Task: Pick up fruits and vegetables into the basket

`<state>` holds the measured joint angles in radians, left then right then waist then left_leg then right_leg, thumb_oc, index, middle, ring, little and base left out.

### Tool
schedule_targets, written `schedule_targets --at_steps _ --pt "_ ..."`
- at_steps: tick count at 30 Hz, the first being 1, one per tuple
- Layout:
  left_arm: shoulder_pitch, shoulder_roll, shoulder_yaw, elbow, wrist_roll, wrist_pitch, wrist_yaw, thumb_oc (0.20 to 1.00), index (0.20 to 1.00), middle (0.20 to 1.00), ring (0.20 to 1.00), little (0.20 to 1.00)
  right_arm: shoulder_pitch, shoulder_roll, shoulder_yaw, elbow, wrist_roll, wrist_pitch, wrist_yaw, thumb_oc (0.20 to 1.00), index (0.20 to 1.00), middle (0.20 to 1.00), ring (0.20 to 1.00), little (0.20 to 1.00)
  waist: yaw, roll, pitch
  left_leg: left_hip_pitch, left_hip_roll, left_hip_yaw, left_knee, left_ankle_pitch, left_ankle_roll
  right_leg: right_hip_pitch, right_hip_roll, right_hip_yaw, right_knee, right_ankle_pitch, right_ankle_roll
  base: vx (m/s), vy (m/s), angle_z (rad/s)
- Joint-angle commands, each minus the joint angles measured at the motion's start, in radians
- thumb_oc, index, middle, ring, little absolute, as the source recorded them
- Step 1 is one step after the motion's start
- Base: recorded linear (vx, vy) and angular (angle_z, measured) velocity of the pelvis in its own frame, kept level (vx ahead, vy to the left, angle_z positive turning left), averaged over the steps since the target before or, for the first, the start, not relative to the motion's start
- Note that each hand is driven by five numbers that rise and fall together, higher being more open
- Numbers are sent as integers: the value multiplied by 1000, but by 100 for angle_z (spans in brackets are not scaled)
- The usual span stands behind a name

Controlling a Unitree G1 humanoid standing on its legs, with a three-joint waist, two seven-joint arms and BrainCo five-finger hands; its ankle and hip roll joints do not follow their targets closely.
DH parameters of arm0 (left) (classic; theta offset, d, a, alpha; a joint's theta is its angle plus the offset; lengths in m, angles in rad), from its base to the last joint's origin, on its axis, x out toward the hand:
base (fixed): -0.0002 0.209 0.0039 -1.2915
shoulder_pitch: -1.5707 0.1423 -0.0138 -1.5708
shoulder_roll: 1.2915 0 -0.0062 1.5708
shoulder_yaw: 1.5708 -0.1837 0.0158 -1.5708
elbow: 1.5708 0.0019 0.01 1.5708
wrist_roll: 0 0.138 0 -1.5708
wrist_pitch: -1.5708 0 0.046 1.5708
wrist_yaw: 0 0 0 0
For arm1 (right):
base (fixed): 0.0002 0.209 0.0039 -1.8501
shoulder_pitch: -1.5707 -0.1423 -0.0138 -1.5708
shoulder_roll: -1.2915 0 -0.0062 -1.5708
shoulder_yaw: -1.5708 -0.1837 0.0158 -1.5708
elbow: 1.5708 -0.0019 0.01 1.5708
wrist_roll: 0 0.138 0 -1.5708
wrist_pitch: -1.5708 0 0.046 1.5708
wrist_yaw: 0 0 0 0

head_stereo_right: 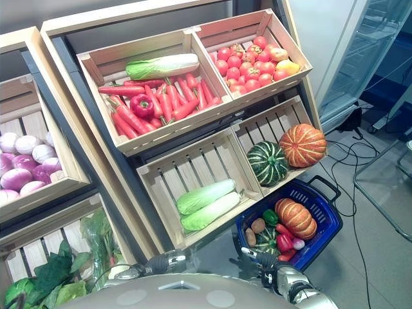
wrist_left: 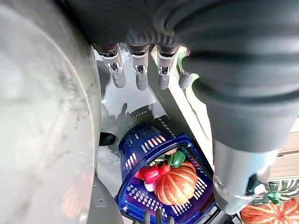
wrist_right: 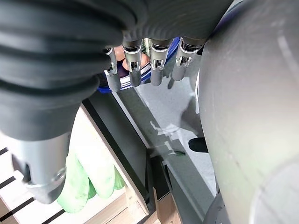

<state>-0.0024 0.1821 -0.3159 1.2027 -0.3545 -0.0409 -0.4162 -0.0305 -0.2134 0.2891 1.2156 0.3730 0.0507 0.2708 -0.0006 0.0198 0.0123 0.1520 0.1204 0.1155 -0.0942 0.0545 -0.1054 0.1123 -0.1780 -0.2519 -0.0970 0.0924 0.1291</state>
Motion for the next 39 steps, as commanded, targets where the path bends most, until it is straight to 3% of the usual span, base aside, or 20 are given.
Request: schedule_targets --at_steps 1,11,12,18,19,20,21,22,25,34,39 --pt "-68 -28 -10 80 5 -24 14 1000 1000 1000 1000 1000 -52 50 16 102 8 3 24 1000 1000 1000 1000 1000 15 -28 61 22 -20 32 7 -35 51 43 -22 4 13 -2 9 0 0 0" --pt "-73 -26 -22 71 20 -74 23 1000 1000 1000 1000 1000 -59 49 24 97 4 -44 3 1000 1000 1000 1000 1000 15 -28 64 21 -19 32 7 -36 50 40 -22 5 15 -3 10 0 0 0" --pt "-76 -22 -27 67 46 -120 59 1000 1000 1000 1000 1000 -61 49 26 89 2 -63 -17 1000 1000 1000 1000 1000 14 -28 66 20 -19 32 7 -35 50 39 -22 7 15 -3 9 0 0 0" --pt "-85 -15 -53 48 75 -184 112 1000 1000 1000 1000 1000 -68 44 36 70 -4 -113 -41 1000 1000 1000 1000 1000 13 -29 72 18 -19 32 7 -35 50 35 -21 11 18 -5 10 0 0 0" --pt "-95 -3 -77 19 83 -269 186 1000 1000 1000 1000 1000 -71 34 47 39 8 -180 -73 1000 1000 1000 1000 1000 12 -31 81 16 -18 30 7 -34 49 33 -20 14 17 -4 12 0 0 0" --pt "-95 -3 -77 19 83 -269 186 1000 1000 1000 1000 1000 -71 34 47 39 8 -180 -73 1000 1000 1000 1000 1000 12 -31 81 17 -18 30 7 -34 49 33 -20 14 17 -4 12 0 0 0" --pt "-97 4 -80 5 88 -313 238 1000 1000 1000 1000 1000 -71 28 45 22 29 -209 -84 1000 1000 1000 1000 1000 13 -32 84 16 -17 29 7 -33 48 32 -20 15 17 -3 13 -6 -31 0" --pt "-100 25 -78 -46 96 -359 312 1000 1000 1000 1000 1000 -71 18 38 -24 62 -226 -98 1000 1000 1000 1000 1000 14 -35 90 13 -14 28 7 -31 47 29 -20 17 19 -1 14 -8 -35 0" --pt "-97 72 -54 -202 131 -405 420 1000 1000 1000 1000 1000 -56 -7 24 -145 94 -264 -147 1000 1000 1000 1000 1000 18 -41 106 4 -9 26 8 -26 44 21 -20 20 21 3 12 -27 -40 2" --pt "5 261 17 -699 302 -473 567 1000 1000 1000 1000 1000 78 -84 -50 -639 43 -315 -325 1000 1000 1000 1000 1000 0 -49 141 -16 10 27 14 -18 44 -9 -32 26 55 -2 13 19 -27 2" --pt "-42 324 36 -799 387 -483 699 1000 1000 1000 1000 1000 87 -131 -63 -816 -32 -361 -450 1000 1000 1000 1000 1000 -26 -37 182 -55 22 26 28 -6 38 -74 -40 36 124 -30 7 -11 -11 -3"
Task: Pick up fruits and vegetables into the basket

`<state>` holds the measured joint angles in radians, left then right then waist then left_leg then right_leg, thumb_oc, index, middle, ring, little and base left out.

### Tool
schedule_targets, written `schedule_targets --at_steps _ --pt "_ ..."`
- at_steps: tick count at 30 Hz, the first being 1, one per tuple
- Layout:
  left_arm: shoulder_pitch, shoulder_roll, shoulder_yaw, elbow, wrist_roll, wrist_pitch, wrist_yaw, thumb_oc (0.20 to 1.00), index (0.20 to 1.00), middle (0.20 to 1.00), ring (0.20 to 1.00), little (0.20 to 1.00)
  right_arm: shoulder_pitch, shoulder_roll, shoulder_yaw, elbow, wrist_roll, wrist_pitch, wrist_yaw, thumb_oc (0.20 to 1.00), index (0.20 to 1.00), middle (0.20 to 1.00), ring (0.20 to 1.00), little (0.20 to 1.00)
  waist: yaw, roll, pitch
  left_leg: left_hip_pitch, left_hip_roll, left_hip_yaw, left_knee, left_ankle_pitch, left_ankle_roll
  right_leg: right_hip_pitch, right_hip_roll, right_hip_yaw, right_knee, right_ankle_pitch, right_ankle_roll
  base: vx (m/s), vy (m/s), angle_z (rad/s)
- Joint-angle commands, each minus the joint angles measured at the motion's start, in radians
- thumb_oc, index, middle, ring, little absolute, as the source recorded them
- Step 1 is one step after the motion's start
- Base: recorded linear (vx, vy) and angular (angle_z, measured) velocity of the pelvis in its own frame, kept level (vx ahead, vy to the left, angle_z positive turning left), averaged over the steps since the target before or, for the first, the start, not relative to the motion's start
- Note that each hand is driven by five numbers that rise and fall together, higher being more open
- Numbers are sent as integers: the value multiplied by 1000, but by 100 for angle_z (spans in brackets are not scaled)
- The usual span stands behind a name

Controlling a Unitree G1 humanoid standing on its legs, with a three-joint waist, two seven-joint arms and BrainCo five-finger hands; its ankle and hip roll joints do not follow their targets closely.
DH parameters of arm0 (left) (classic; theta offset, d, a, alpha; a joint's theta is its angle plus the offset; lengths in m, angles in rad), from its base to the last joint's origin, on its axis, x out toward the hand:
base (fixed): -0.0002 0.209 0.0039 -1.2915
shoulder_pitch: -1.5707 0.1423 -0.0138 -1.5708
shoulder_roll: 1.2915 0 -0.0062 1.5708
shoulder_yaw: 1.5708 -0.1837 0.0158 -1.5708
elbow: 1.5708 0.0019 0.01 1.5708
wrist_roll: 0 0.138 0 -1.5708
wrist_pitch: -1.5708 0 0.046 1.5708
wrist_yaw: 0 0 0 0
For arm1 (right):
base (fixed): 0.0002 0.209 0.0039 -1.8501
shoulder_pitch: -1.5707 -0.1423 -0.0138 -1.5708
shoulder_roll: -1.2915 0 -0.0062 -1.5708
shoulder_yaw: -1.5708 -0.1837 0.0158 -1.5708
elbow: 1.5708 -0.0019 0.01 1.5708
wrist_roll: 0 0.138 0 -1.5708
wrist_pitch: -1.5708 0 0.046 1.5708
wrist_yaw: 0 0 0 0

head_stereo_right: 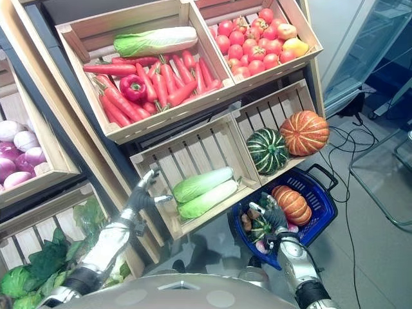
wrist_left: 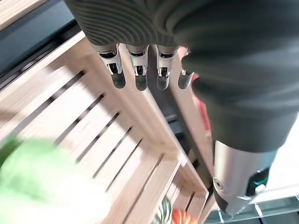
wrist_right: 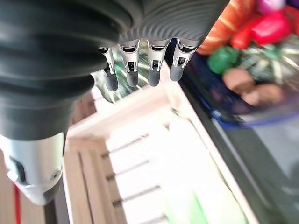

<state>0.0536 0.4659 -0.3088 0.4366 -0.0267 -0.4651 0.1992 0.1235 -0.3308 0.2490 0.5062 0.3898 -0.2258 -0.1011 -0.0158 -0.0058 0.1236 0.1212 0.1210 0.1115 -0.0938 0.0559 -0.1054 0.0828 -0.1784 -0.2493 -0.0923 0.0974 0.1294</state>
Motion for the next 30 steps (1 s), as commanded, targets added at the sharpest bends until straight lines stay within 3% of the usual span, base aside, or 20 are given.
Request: schedule_targets --at_steps 1,5,9,15,21,30 --pt "-119 41 22 -33 56 -44 97 1000 1000 1000 1000 1000 -76 -21 -22 -122 -58 -94 -101 1000 1000 1000 1000 1000 -16 -8 81 -39 25 30 39 -6 36 -63 -39 38 133 -39 4 -71 -14 -10" --pt "-252 46 -36 -6 86 17 228 1000 1000 1000 1000 1000 -160 -68 -4 -163 -74 -103 -178 1000 1000 1000 1000 1000 -43 6 155 -119 34 28 94 -1 23 -153 -37 64 184 -49 -5 -203 7 -2" --pt "-452 56 -114 57 165 156 365 1000 1000 1000 1000 1000 -286 -103 32 -196 -85 -82 -280 1000 1000 1000 1000 1000 -71 10 249 -226 31 21 130 18 15 -269 -29 96 229 -43 -8 -205 -2 -11" --pt "-658 58 -150 147 166 248 357 1000 1000 1000 1000 1000 -439 -107 55 -193 -75 -57 -372 1000 1000 1000 1000 1000 -92 2 339 -339 23 22 150 42 10 -400 -9 109 277 -36 -13 -151 -40 -18" --pt "-792 40 -169 250 157 300 333 1000 1000 1000 1000 1000 -543 -105 78 -230 -124 -32 -385 1000 1000 1000 1000 1000 -113 -3 396 -429 24 40 152 68 -1 -507 5 116 314 -33 -15 -63 5 -16" --pt "-890 26 -161 376 130 371 359 1000 1000 1000 1000 1000 -596 -140 88 -308 -186 -7 -383 1000 1000 1000 1000 1000 -142 4 396 -579 34 65 215 78 -21 -655 17 128 373 -46 -26 17 10 -8"
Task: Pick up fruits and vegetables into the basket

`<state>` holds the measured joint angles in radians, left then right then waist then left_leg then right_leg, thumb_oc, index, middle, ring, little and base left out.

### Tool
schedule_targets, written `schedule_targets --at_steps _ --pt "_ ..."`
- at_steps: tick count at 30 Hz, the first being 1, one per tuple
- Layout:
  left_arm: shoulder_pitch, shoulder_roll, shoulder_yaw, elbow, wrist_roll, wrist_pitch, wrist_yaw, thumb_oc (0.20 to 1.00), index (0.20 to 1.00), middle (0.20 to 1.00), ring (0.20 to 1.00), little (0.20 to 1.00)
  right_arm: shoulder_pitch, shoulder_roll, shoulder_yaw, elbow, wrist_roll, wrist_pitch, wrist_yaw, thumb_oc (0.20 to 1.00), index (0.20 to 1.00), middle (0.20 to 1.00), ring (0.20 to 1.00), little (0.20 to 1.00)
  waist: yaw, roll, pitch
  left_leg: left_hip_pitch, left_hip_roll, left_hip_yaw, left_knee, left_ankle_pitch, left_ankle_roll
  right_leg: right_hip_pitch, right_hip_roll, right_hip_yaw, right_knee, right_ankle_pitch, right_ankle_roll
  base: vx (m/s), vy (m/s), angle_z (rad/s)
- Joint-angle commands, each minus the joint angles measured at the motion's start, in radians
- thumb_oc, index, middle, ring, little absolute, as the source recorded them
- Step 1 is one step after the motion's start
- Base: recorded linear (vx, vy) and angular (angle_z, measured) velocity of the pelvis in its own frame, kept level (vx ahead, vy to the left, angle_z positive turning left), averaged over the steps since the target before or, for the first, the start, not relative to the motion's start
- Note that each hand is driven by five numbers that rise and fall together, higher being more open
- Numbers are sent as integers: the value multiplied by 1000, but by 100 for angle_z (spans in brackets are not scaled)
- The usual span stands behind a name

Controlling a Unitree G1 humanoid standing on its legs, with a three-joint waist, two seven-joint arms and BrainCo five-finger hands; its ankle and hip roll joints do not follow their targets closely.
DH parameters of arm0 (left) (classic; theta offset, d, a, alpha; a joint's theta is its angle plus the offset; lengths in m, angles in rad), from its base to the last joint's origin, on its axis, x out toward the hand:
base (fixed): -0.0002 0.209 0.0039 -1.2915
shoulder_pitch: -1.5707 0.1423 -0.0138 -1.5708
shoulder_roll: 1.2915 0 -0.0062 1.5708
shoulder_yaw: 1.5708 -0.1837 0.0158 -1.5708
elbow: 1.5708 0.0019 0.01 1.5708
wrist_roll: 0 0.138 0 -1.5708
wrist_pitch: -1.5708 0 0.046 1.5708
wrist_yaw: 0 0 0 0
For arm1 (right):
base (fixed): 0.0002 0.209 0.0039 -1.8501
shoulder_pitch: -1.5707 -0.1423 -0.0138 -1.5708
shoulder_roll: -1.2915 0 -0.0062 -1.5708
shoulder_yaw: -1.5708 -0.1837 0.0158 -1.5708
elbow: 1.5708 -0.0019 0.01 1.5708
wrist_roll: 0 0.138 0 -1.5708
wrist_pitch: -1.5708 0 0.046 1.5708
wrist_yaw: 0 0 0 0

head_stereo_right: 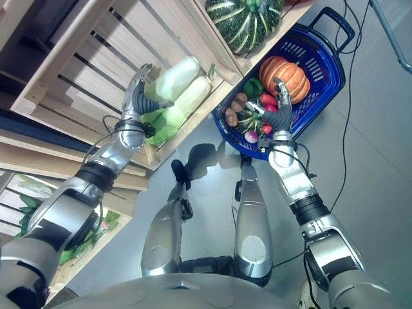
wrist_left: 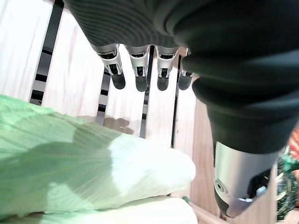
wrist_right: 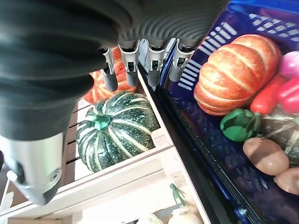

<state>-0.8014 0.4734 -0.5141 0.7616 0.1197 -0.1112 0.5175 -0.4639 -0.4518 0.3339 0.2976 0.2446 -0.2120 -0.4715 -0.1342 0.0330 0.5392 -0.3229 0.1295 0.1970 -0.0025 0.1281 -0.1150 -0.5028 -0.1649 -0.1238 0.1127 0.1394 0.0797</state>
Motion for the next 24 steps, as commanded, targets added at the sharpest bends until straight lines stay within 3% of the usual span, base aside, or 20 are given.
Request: schedule_targets --at_steps 1,8,13,24 --pt "-42 20 48 61 -21 26 44 1000 1000 1000 1000 1000 -11 -24 1 -108 -42 -18 -14 1000 1000 1000 1000 1000 -26 -34 -19 -151 27 -19 133 5 -13 -84 4 4 176 -90 22 38 23 -3" --pt "-75 47 95 125 -56 61 101 1000 1000 1000 1000 1000 -12 -58 -23 -174 -54 -1 -18 1000 1000 1000 1000 1000 -48 -28 -19 -244 25 -13 206 -19 -19 -181 8 26 235 -113 14 52 48 -4" --pt "-91 70 127 156 -78 125 126 1000 1000 1000 1000 1000 7 -73 -38 -200 -54 1 -16 1000 1000 1000 1000 1000 -58 -30 -19 -305 22 -14 265 -39 -19 -233 8 39 268 -122 11 50 55 3" --pt "-127 107 113 253 -162 246 14 1000 1000 1000 1000 1000 16 -84 -40 -217 -32 21 4 1000 1000 1000 1000 1000 -80 -40 -19 -401 30 -5 340 -60 -15 -313 10 63 300 -119 14 29 39 -2"
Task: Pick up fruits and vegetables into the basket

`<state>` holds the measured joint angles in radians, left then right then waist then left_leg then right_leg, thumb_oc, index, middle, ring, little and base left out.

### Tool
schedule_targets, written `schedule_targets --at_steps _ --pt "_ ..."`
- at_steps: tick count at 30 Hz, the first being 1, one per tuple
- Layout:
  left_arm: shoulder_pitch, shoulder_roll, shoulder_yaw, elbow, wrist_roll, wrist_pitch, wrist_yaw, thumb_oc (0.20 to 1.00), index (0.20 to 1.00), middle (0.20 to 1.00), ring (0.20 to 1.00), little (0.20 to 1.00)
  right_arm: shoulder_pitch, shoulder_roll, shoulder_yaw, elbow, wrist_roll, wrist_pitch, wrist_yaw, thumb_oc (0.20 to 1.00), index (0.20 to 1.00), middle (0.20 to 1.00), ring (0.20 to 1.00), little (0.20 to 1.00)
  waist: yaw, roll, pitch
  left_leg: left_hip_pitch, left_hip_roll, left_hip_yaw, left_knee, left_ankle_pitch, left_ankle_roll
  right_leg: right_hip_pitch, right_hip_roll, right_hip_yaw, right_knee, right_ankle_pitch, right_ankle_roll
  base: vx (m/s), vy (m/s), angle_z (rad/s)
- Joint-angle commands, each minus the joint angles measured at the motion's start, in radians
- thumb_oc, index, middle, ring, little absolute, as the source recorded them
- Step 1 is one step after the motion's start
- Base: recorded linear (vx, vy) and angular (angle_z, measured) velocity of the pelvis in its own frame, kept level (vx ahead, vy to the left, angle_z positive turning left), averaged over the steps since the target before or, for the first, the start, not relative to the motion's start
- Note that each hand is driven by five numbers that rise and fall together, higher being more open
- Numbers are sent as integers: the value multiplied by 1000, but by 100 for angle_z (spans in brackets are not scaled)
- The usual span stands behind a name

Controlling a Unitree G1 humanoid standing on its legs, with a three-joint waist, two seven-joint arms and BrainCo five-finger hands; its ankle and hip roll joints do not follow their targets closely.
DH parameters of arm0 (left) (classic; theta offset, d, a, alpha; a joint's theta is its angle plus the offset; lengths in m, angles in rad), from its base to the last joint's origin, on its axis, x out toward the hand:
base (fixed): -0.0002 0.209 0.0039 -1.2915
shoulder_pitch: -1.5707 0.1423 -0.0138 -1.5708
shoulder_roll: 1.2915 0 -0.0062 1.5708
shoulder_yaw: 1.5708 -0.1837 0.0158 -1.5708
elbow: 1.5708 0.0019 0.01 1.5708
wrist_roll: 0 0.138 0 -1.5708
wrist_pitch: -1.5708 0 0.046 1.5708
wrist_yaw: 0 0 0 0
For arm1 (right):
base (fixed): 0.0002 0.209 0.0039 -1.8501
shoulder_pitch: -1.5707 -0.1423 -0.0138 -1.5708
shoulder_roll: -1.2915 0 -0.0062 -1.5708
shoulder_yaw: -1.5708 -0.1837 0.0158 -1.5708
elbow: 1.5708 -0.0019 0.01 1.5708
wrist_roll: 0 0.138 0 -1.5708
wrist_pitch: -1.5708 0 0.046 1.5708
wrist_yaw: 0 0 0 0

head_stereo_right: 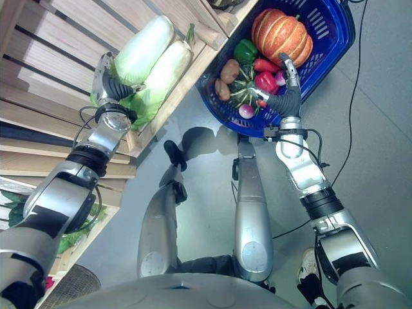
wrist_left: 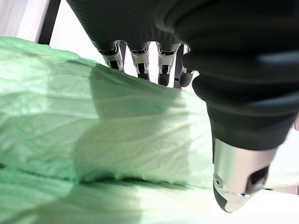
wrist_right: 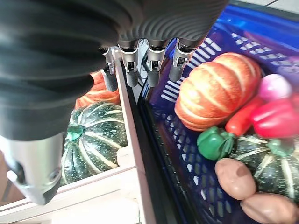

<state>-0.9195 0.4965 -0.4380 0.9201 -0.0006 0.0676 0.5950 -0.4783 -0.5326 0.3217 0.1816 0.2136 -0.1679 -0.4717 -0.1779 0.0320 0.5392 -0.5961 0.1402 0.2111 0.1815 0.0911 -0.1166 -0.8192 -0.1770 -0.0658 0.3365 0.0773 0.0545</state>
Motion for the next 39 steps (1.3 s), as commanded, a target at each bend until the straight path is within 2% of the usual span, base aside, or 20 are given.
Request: schedule_targets --at_steps 1,4,7,9,11,12,18,19,21,22,31,39 --pt "-11 83 37 97 -41 76 -64 1000 1000 1000 1000 1000 29 -6 -30 -101 2 -24 6 1000 1000 1000 1000 1000 -37 -39 -19 -132 19 -19 158 -23 -13 0 23 6 76 -57 40 16 32 0" --pt "-30 89 18 121 -51 145 -119 1000 1000 1000 1000 1000 24 -17 -34 -97 15 -32 15 1000 1000 1000 1000 1000 -41 -40 -19 -151 20 -19 167 -24 -13 -15 24 10 79 -56 42 10 23 1" --pt "-41 83 10 150 -59 172 -167 1000 1000 1000 1000 1000 18 -19 -33 -101 15 -30 17 1000 1000 1000 1000 1000 -44 -41 -19 -162 19 -20 174 -26 -12 -25 25 12 82 -56 42 12 9 -4" --pt "-56 87 -13 176 -62 195 -249 1000 1000 1000 1000 1000 10 -26 -30 -107 20 -26 17 1000 1000 1000 1000 1000 -49 -42 -19 -170 21 -18 180 -27 -13 -34 25 15 86 -56 43 26 18 -14" --pt "-59 86 -20 188 -61 217 -281 1000 1000 1000 1000 1000 6 -31 -31 -111 26 -21 20 1000 1000 1000 1000 1000 -51 -42 -19 -172 22 -17 185 -29 -12 -37 26 17 88 -56 42 22 24 -26" --pt "-66 87 -32 207 -65 235 -345 1000 1000 1000 1000 1000 0 -38 -32 -113 34 -19 26 1000 1000 1000 1000 1000 -56 -42 -19 -174 23 -16 189 -31 -11 -42 27 22 91 -56 43 27 36 -13" --pt "-72 80 -50 237 -108 246 -461 1000 1000 1000 1000 1000 -5 -54 -41 -144 40 -12 54 1000 1000 1000 1000 1000 -69 -41 -19 -178 26 -9 202 -40 -12 -49 28 35 95 -59 42 23 32 -5" --pt "-69 77 -50 236 -115 240 -472 944 944 944 944 944 -2 -54 -45 -149 37 -12 57 1000 1000 1000 1000 1000 -71 -40 -19 -179 26 -8 204 -42 -12 -50 28 36 96 -60 42 14 21 -8" --pt "-60 73 -47 228 -126 232 -473 485 485 485 485 485 2 -56 -49 -158 35 -10 60 1000 1000 1000 1000 1000 -71 -39 -19 -177 25 -7 204 -43 -11 -50 29 37 97 -60 41 8 11 8" --pt "-54 70 -46 219 -135 224 -472 200 200 200 200 200 3 -56 -51 -164 34 -9 60 1000 1000 1000 1000 1000 -72 -38 -19 -176 25 -5 203 -44 -11 -50 29 39 97 -60 41 13 34 -8" --pt "9 76 -45 133 -149 140 -542 200 200 200 200 200 43 -64 -76 -198 23 -30 72 1000 1000 1000 1000 1000 -65 -35 -19 -144 21 -1 192 -50 -7 -21 20 33 88 -63 41 3 10 -1" --pt "117 74 13 27 -265 22 -511 200 200 200 200 200 102 -51 -94 -208 15 -69 50 1000 1000 1000 1000 1000 -42 -40 -19 -84 19 -11 173 -52 -2 46 9 15 69 -65 46 0 -18 5"
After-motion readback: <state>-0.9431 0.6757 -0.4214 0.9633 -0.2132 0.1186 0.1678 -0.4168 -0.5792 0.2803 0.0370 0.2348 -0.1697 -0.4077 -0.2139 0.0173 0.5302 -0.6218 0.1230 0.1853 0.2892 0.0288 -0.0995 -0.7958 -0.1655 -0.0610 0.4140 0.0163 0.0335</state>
